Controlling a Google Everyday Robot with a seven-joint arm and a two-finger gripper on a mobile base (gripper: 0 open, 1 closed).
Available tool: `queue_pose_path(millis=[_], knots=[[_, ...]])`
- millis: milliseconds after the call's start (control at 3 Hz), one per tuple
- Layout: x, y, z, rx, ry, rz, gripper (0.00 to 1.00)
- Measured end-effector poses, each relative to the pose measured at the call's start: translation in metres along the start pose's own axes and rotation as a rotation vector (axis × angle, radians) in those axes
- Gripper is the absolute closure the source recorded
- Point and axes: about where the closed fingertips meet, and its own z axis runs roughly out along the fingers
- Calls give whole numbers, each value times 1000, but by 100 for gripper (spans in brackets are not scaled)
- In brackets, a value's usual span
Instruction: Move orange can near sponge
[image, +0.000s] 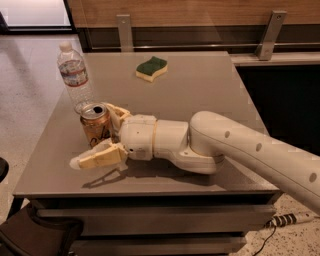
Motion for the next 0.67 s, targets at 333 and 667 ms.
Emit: queue_pose_path(millis=[333, 667], knots=[[-1, 1, 1, -3, 0, -1, 38], [-2, 3, 3, -7, 0, -3, 61]])
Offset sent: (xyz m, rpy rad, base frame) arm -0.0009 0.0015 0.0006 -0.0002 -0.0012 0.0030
